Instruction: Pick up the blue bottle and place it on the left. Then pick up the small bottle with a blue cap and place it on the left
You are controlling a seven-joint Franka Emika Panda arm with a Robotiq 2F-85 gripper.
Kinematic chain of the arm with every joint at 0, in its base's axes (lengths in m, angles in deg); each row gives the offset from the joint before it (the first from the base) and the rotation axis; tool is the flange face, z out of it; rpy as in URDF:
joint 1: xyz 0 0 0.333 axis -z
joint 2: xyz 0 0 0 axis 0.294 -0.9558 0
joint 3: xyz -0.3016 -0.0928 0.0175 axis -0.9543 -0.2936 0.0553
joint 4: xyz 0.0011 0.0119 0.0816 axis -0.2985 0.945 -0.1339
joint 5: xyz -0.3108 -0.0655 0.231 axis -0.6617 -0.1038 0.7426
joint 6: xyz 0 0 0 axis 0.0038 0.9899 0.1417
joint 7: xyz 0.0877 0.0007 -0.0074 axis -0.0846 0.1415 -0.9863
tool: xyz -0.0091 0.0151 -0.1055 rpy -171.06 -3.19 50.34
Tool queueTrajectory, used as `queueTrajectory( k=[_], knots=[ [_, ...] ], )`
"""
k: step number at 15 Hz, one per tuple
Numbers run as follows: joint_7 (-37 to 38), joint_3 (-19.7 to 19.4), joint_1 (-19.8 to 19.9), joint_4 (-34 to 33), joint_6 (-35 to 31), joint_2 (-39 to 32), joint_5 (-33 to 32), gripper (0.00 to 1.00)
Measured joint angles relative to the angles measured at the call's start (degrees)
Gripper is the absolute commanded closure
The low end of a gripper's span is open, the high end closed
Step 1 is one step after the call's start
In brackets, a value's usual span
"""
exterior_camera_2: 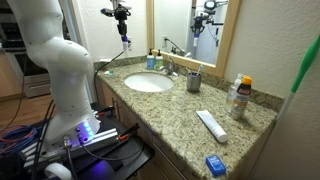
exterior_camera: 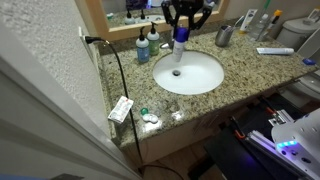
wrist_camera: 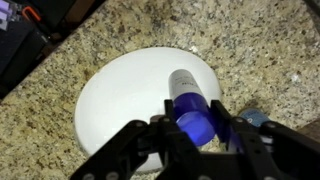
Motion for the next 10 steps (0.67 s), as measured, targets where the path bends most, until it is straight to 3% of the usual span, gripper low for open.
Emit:
queueTrajectory(
  k=[1,2,4,5,10],
  knots=[
    [2.09,0.37,-0.89,-1.63,-1.06,-2.36,-1.01,0.85],
    [3.67,0.44,-1.84,-3.82,-1.55,-4.84,-1.28,0.6],
    [3.99,0.1,-2.63,-5.09,-1.54,-6.63,-1.32,0.6],
    [3.99,0.04,-2.67,-5.0,-1.49,-6.52,-1.32,0.85],
    [5.0,-0.31,-4.18,-5.42,-1.94,-8.14,-2.6,0.85]
  ],
)
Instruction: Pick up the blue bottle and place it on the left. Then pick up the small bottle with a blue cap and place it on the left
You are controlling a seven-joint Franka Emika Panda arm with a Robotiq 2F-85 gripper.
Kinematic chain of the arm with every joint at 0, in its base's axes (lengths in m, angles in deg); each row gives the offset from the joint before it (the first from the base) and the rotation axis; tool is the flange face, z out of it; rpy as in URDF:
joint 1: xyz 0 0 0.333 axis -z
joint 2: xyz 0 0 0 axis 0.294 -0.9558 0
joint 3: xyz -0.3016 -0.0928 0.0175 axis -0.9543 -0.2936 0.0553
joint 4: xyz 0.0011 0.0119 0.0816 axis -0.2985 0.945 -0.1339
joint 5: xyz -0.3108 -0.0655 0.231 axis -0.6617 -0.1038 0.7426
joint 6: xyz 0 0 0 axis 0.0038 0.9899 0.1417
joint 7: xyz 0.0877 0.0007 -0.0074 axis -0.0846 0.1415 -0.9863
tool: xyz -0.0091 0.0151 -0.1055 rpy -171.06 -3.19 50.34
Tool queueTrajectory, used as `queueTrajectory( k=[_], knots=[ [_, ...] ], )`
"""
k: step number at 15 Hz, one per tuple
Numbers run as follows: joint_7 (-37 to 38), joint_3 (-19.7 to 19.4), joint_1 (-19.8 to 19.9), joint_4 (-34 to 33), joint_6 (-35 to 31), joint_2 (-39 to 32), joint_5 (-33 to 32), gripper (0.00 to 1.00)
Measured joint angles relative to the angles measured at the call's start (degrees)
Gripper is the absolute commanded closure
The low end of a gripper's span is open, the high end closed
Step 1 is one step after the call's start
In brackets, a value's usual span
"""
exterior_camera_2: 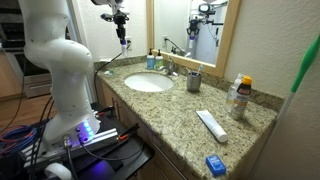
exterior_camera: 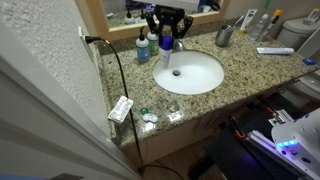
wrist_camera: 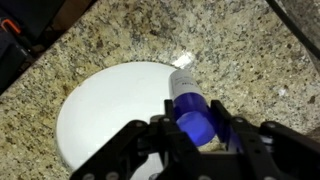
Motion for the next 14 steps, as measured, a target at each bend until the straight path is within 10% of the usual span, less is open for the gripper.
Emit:
queueTrajectory(
  k=[4,5,7,8,14],
  knots=[
    [7.56,-0.74,-3.35,-5.84,-4.0,-7.67,-4.07,0.85],
    [9.32,-1.52,-3.99,-8.34,-3.97,-9.74,-4.5,0.6],
    [9.48,-2.27,-4.4,-9.7,-3.96,-11.23,-4.48,0.6],
    [9.48,-2.3,-4.54,-9.54,-3.96,-11.13,-4.48,0.85],
    [11.46,-4.27,-6.82,-11.31,-3.75,-15.76,-4.47,0.85]
  ],
)
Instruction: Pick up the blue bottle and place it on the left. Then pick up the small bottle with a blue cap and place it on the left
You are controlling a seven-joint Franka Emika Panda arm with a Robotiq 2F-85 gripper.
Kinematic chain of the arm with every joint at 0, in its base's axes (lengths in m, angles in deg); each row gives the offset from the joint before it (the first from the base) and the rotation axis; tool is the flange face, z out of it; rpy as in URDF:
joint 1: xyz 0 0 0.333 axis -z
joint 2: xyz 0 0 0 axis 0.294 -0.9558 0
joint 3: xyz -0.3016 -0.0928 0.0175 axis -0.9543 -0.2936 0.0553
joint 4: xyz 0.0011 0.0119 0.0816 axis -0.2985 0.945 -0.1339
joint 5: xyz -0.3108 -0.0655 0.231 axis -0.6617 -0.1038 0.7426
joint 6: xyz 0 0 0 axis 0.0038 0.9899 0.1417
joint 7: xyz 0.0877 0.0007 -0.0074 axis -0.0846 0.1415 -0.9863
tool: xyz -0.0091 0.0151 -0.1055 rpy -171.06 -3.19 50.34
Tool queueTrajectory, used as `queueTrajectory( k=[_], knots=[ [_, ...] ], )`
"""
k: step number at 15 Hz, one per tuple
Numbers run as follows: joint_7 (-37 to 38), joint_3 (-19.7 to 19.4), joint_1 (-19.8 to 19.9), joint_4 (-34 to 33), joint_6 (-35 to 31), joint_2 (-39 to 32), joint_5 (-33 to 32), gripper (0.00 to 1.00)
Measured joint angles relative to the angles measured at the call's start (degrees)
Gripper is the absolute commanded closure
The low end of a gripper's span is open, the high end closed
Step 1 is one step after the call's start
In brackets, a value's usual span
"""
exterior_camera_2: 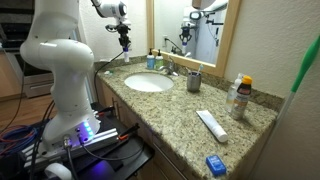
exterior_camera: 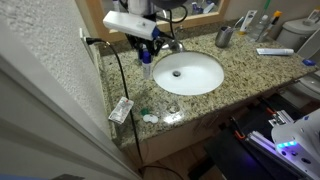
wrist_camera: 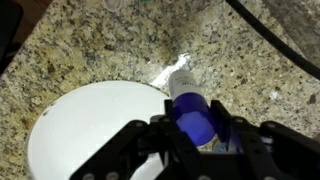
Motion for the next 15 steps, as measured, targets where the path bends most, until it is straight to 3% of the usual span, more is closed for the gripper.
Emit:
queueTrajectory(
  k=[1,2,4,5,13,14,15],
  knots=[
    [1.09,-0.5,-0.6,-1.24,-0.02,-2.07,0.0,0.85],
    [2.26,-1.06,-1.26,-2.66,-0.04,-4.17,0.05,0.6],
    [3.74,-1.81,-2.18,-5.58,-0.07,-7.95,0.41,0.6],
    [3.93,-1.94,-2.36,-6.66,-0.06,-9.12,0.43,0.85],
    [5.42,-4.91,-4.84,-7.99,-1.1,-12.56,0.29,0.85],
    [5.68,-5.06,-5.07,-8.12,-1.52,-12.72,0.3,0.35],
    [5.88,-5.13,-5.18,-8.13,-1.86,-12.77,0.31,0.34]
  ],
)
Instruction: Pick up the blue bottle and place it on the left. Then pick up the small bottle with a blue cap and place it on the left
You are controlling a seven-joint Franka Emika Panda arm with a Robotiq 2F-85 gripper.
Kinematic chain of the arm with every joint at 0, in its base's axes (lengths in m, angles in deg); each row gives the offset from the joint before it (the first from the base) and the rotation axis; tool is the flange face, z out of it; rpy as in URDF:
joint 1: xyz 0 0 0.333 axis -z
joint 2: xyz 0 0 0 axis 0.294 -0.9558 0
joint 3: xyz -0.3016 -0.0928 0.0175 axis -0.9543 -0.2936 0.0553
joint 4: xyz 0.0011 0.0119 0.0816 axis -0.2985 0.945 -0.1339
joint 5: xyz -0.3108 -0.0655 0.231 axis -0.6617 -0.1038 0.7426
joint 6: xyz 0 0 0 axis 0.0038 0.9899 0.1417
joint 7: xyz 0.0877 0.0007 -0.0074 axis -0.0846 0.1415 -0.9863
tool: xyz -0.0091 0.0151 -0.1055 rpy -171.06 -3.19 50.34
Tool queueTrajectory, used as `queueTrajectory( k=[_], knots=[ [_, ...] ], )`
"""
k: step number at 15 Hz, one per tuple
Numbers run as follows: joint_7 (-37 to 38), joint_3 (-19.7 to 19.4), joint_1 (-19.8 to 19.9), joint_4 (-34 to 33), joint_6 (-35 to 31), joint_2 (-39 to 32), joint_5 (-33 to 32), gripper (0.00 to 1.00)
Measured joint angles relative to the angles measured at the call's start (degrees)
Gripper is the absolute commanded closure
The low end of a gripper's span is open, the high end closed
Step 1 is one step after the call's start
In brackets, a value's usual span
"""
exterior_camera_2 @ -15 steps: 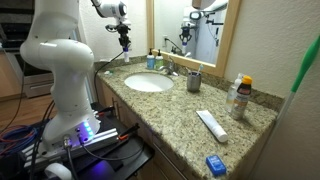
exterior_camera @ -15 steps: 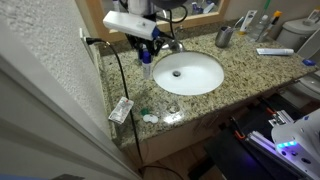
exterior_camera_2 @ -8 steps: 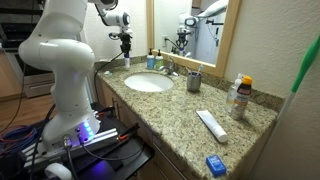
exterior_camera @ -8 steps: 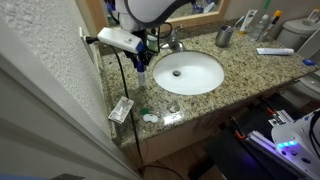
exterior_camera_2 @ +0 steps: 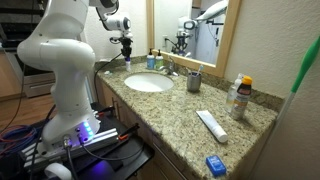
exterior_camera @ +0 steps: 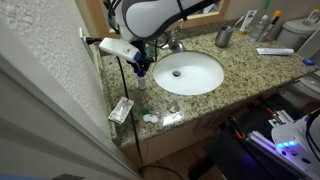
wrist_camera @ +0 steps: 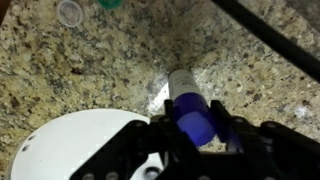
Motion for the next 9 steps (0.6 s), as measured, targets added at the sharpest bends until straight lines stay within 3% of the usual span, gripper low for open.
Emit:
queueTrajectory(
  k=[5,9],
  knots=[
    [0.06,0.0,-0.01,0.03,0.01,0.75,1.08,0.01],
    [0.06,-0.01,0.01,0.36,1.13,5.91,1.06,0.0]
  ],
)
